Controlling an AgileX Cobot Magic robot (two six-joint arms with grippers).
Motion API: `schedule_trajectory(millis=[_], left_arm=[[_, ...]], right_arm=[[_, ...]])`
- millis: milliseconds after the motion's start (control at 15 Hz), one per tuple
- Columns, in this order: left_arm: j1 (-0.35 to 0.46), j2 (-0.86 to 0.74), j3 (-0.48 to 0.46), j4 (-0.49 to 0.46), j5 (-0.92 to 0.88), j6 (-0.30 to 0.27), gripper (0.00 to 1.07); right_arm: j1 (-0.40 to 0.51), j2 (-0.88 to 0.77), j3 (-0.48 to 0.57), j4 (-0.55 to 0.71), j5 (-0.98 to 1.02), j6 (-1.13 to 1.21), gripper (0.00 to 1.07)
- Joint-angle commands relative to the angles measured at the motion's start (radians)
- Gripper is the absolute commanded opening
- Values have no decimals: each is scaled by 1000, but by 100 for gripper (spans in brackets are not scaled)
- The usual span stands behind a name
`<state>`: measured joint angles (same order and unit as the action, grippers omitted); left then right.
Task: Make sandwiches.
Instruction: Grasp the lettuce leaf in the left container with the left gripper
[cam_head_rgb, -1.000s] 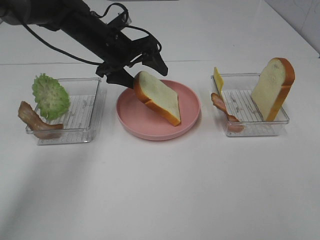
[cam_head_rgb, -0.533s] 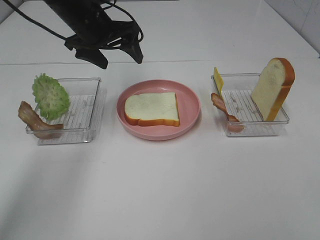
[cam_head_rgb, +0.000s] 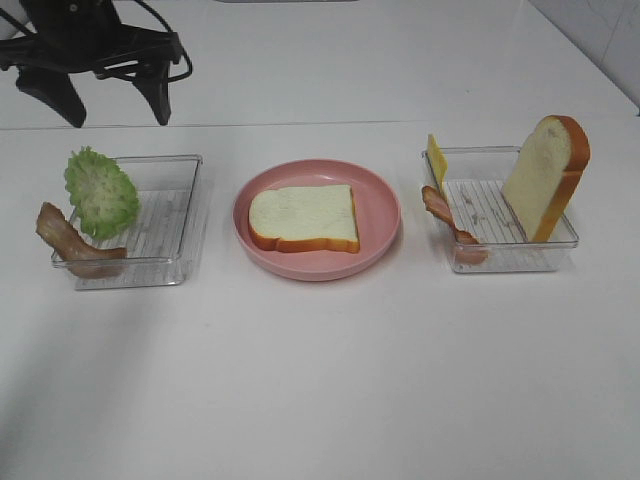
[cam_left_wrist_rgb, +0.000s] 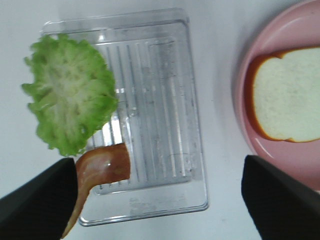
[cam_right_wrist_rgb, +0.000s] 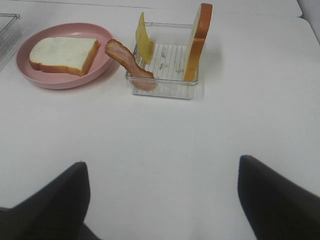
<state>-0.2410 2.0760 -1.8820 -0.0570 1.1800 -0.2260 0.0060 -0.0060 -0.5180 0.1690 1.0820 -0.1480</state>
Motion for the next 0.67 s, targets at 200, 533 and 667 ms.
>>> schedule_trajectory(millis=[200,533,667], left_arm=[[70,-8,-2,16,8,-18,83],[135,12,0,79,-82,-11,79],[135,64,0,77,-75,1,77]], right_arm=[[-6,-7,1,-1,-3,7,76],[-6,-7,1,-1,-3,7,76],[-6,-7,1,-1,-3,7,76]])
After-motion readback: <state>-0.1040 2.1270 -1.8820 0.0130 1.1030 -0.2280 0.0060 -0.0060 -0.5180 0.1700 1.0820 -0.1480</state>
